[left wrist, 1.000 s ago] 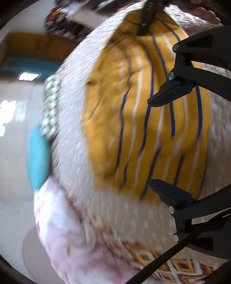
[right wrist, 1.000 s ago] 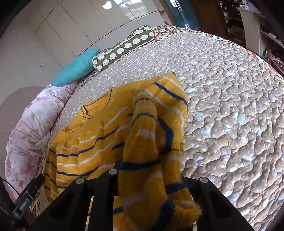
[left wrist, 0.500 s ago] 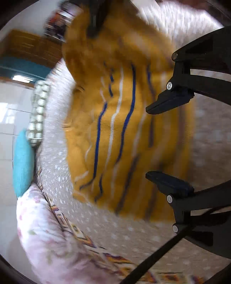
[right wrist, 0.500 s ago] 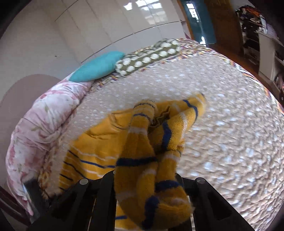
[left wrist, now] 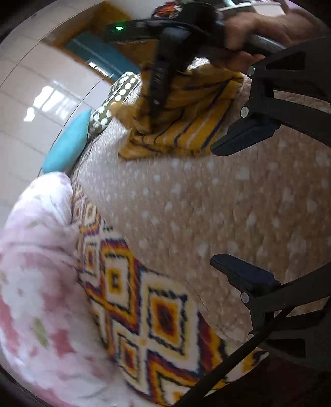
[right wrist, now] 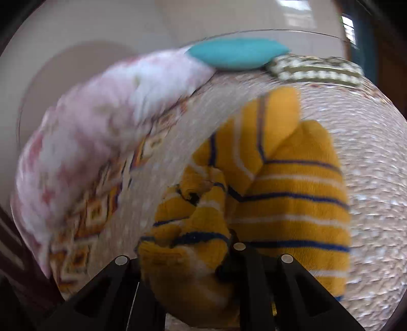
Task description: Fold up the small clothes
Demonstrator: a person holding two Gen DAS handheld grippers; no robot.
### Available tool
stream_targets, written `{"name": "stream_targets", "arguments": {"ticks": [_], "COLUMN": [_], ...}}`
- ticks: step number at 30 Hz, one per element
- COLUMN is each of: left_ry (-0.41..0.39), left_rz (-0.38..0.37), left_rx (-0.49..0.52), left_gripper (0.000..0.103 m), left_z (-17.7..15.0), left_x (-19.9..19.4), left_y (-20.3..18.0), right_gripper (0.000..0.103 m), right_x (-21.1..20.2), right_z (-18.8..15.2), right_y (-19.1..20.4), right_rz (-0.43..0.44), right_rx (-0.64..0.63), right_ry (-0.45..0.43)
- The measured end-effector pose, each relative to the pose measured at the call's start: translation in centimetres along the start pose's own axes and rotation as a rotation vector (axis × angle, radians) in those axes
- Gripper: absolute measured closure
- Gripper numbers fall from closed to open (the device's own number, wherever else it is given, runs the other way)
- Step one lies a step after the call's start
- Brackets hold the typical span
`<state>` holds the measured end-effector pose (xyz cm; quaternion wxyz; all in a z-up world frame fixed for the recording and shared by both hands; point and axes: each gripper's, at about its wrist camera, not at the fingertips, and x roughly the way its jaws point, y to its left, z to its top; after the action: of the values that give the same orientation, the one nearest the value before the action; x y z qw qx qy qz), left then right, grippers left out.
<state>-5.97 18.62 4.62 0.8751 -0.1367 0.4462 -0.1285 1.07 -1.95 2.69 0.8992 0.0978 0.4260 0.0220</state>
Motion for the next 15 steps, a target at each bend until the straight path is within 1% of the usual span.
{"name": "stream_targets", "arguments": {"ticks": [2,4,5,6,8,11,13,14,15], "left_ry": [-0.003,-0.011,-0.012,-0.012,-0.012,-0.013,-0.016,-0.015,-0.011], "left_rz": [-0.003,-0.007,-0.011,-0.018,-0.026,-0.035,-0.035,-0.037,-0.042], "left_rx": [-0.019,-0.034,-0.04,-0.047,-0.054,-0.06,-0.057,-0.057,-0.058], "left_gripper": [0.024,0.024,0.024,0.024,0.024,0.024,0.024,0.024,0.024], "left_z": [-0.1,-0.2,-0.2,-0.2,-0.1,0.1,0.5,0.7,0.9], "left_x": [0.0,0.1,0.1,0.1,0.2,0.0,0.2,0.3,0.6], "left_y": [0.8,1.2,1.3,1.5,1.6,1.6,1.4,1.3,1.1], "right_gripper": [0.086,0.082,0.076,0.063,0.047,0.046,0.045,0.045,0.045], "right_x": [1.3,1.9,1.9,1.7,1.0,-1.4,-3.3,-4.7,-5.6], "right_z": [-0.7,-1.0,-1.0,-1.0,-1.0,-1.2,-1.8,-1.8,-1.8], "right_y": [1.2,1.4,1.5,1.7,1.7,1.6,1.5,0.8,0.5], "right_rz": [-0.042,-0.051,-0.042,-0.011,0.094,0.238,0.299,0.307,0.288], "right_rx": [-0.061,-0.09,-0.098,-0.1,-0.089,-0.076,-0.071,-0.066,-0.066], "right_ry": [0.023,0.018,0.017,0.018,0.029,0.041,0.025,-0.001,-0.02]}}
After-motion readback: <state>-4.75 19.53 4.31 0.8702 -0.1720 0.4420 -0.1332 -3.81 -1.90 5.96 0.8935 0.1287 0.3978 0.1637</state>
